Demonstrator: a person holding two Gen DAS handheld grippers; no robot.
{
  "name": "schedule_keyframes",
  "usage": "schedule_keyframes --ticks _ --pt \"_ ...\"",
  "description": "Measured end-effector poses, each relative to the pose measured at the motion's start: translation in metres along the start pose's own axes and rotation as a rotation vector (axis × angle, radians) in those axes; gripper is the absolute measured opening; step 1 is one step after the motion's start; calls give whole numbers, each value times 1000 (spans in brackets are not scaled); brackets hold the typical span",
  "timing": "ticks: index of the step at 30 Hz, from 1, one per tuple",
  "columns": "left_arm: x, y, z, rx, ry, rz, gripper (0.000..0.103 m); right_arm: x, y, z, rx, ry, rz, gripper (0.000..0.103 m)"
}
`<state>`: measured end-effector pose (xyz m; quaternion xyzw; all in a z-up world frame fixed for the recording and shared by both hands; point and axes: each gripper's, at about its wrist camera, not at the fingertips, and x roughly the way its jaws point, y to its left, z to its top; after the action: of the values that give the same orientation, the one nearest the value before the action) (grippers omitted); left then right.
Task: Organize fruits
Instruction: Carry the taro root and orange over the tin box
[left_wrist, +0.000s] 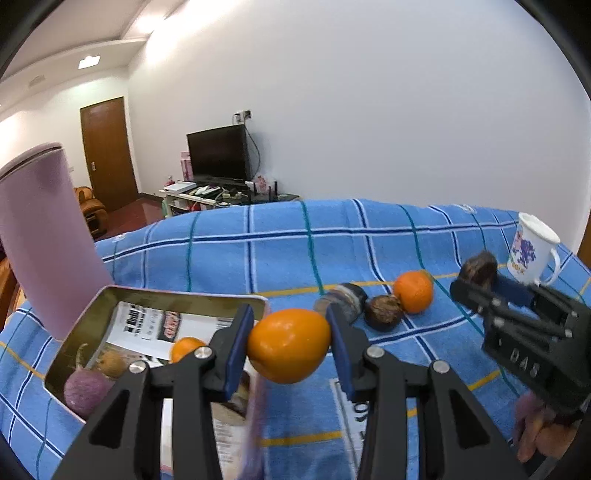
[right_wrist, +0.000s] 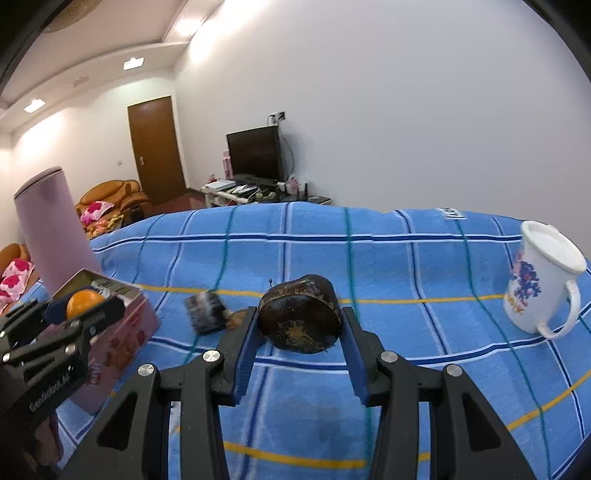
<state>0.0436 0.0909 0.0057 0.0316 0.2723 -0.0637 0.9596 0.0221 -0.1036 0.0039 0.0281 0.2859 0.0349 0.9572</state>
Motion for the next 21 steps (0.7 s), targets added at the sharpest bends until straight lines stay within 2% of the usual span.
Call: schedule_keyframes --ticks 11,17,21 --pt "-8 66 9 -97 -45 80 43 -5 79 19 -41 -39 118 45" --pt "-3 112 9 -138 -42 211 43 6 128 23 -56 -36 194 45" --pt "7 143 7 -190 2 284 43 21 159 23 -76 -3 236 45"
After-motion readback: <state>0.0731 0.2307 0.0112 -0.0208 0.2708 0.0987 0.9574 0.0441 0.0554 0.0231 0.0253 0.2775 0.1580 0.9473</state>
